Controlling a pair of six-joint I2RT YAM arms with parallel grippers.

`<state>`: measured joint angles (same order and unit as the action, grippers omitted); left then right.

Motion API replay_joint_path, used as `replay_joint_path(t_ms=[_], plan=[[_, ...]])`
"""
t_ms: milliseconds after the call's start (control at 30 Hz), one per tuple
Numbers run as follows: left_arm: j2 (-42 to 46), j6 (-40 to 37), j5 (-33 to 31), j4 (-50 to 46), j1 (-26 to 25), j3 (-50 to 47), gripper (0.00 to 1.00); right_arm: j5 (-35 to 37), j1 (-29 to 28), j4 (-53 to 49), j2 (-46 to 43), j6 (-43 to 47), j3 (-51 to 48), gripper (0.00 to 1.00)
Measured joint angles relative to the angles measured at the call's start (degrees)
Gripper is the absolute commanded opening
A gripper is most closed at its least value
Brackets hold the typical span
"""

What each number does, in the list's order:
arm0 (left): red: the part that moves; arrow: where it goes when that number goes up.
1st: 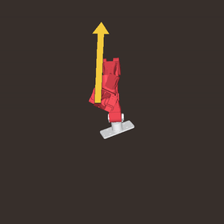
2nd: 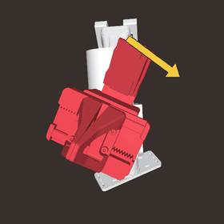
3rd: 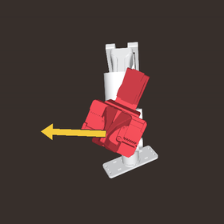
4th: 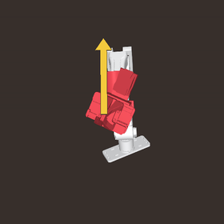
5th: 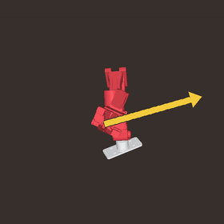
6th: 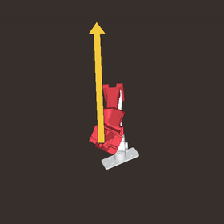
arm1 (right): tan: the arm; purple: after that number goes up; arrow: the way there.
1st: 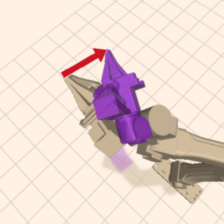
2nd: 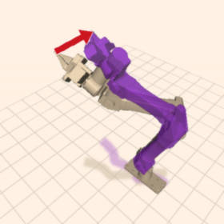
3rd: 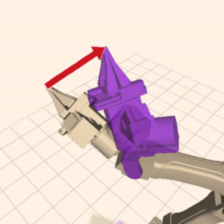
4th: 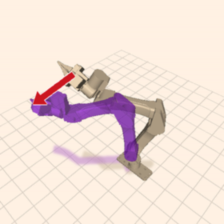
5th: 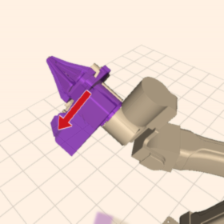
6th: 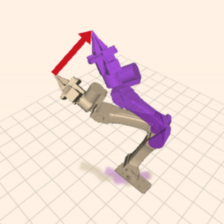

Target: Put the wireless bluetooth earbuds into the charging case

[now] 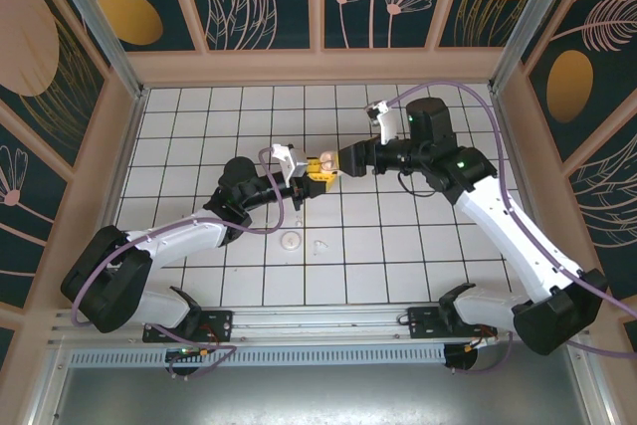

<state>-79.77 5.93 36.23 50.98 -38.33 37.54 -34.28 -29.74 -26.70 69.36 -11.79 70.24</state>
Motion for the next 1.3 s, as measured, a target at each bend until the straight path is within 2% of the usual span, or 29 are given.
replay_joint_path(t_ms=[200, 433, 600, 800, 933, 1067, 1300], plan=[[0.0, 0.81, 1.07, 0.5, 0.0, 0.11, 0.14, -5.66, 0.2, 2.49, 1.49, -0.98, -0.59, 0.72], [0.0, 0.85, 0.98, 0.66, 0.0, 0.42, 0.14, -11.98, 1.22, 7.74, 0.74, -2.69, -2.84, 0.58], [0.0, 1.31, 0.59, 0.44, -0.04, 0.55, 0.14, -12.87, 2.67, 8.72, -2.25, -3.89, -5.29, 0.58], [-1.97, 7.21, -1.42, -2.62, -0.04, 4.72, 0.14, -3.69, 7.58, 6.58, -5.81, -6.97, -6.14, 0.58], [-6.1, 17.09, -2.86, -5.9, -0.04, 8.7, 0.13, 5.53, 12.92, 5.27, -6.86, -11.72, -8.76, 0.58], [-11.45, 28.61, -4.46, -10.34, -0.04, 12.44, 0.12, 12.52, 15.76, 4.83, -9.03, -16.9, -14.1, 0.59], [-23.91, 46.38, -6.62, -22.49, -1.95, 23.06, 0.13, 18.25, 16.63, 6.27, -14.95, -23.5, -23.69, 0.59]])
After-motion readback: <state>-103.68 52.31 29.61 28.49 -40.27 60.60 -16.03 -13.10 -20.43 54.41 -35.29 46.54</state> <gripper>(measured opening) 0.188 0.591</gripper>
